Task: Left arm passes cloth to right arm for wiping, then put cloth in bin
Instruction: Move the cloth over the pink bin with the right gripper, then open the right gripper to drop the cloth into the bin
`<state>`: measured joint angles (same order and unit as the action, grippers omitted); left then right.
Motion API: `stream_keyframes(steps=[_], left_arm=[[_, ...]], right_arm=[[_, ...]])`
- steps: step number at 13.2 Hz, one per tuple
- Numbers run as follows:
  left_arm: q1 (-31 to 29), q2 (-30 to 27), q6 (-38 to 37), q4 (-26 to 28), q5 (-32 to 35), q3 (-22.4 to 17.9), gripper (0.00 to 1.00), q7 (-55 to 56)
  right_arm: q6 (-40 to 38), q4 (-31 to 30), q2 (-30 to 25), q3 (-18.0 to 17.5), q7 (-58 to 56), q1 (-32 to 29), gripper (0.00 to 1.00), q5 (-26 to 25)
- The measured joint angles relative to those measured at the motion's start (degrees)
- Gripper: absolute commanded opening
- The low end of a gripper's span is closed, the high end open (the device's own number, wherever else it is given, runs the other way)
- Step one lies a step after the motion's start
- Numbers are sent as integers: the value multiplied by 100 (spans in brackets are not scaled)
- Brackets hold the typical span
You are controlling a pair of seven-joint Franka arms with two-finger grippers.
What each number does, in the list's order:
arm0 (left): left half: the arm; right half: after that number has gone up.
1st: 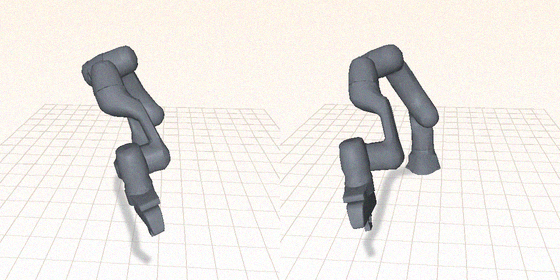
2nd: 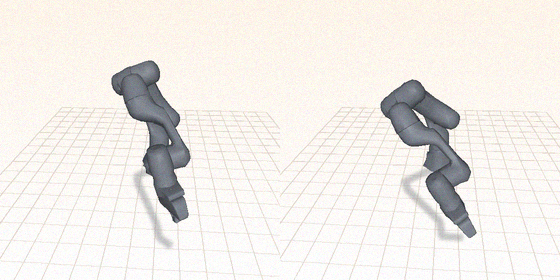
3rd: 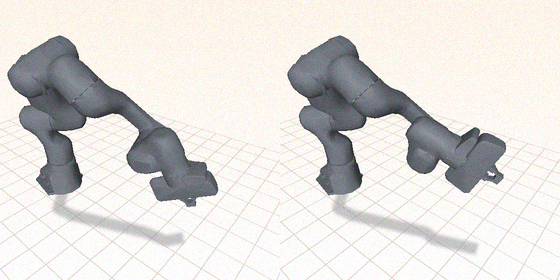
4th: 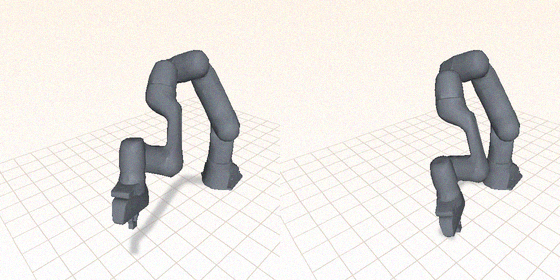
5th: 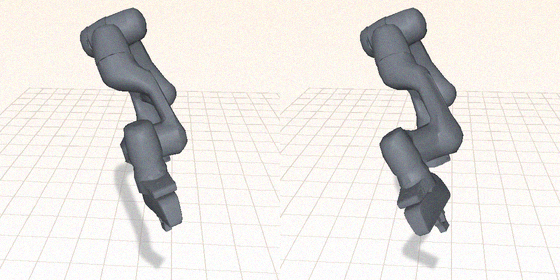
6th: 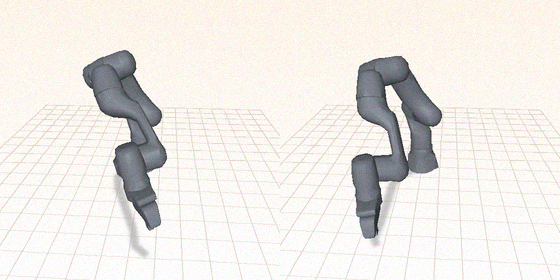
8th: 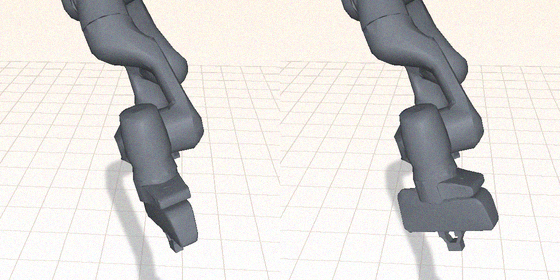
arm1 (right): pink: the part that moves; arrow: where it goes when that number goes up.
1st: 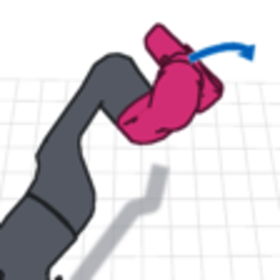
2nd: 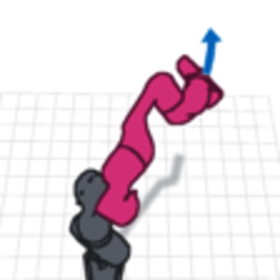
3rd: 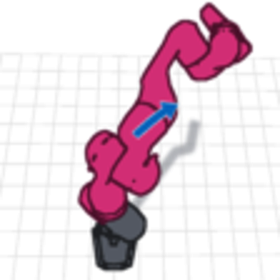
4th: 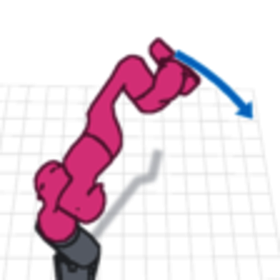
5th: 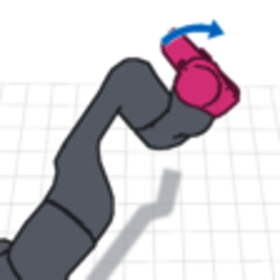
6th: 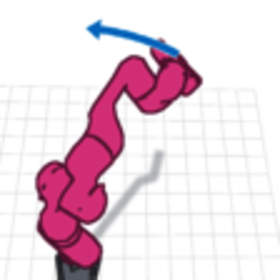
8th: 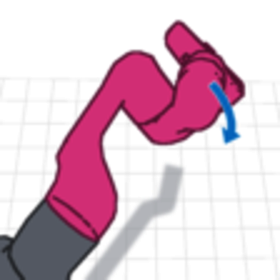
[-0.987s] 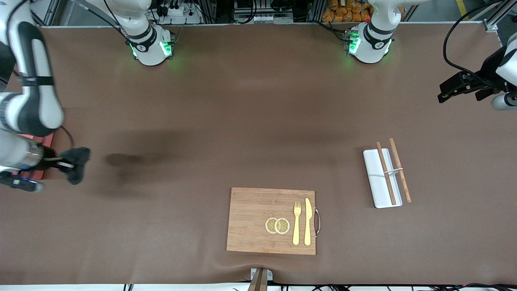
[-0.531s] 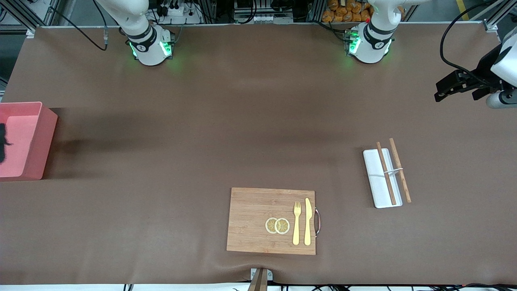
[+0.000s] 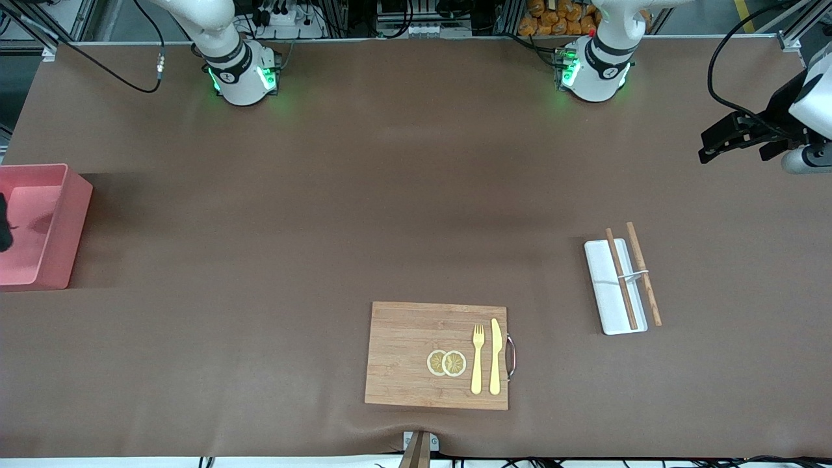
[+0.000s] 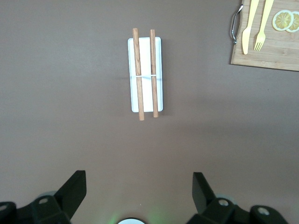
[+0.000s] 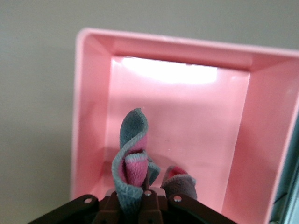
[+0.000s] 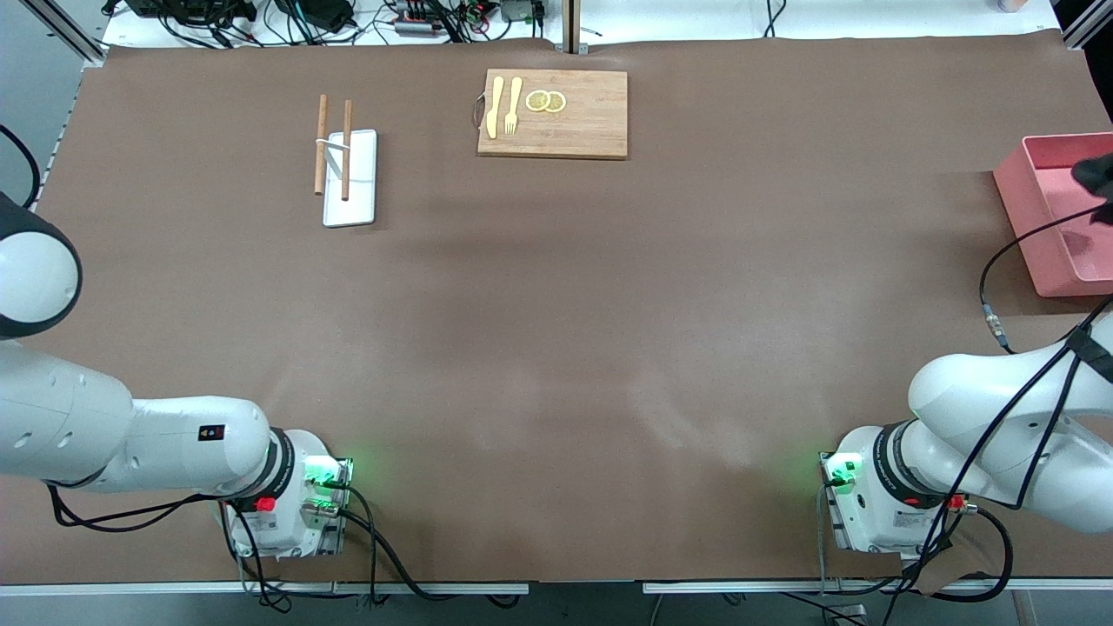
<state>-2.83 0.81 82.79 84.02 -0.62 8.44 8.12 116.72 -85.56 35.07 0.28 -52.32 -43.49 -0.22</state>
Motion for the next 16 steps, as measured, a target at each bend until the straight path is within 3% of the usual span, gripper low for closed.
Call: stream_keyframes(steps=[1,2,3,11,16], left_arm=[[0,0,3,0,0,1,100,0],[0,0,6,2,0,1,100,0],[0,0,6,4,0,1,100,0],[-8,0,6,24,0,0,100,0],[-10,0,34,80,0,-2,100,0]], right_arm=[[194,0,179,-4,-22,-55,14,8],[307,3,317,-6,-24,-66,70,9],[359,4,420,-19,-24,-65,100,10],[129,102,463,-85,-22,-52,100,12],[-1093,292,-395,-196,409,393,100,30]])
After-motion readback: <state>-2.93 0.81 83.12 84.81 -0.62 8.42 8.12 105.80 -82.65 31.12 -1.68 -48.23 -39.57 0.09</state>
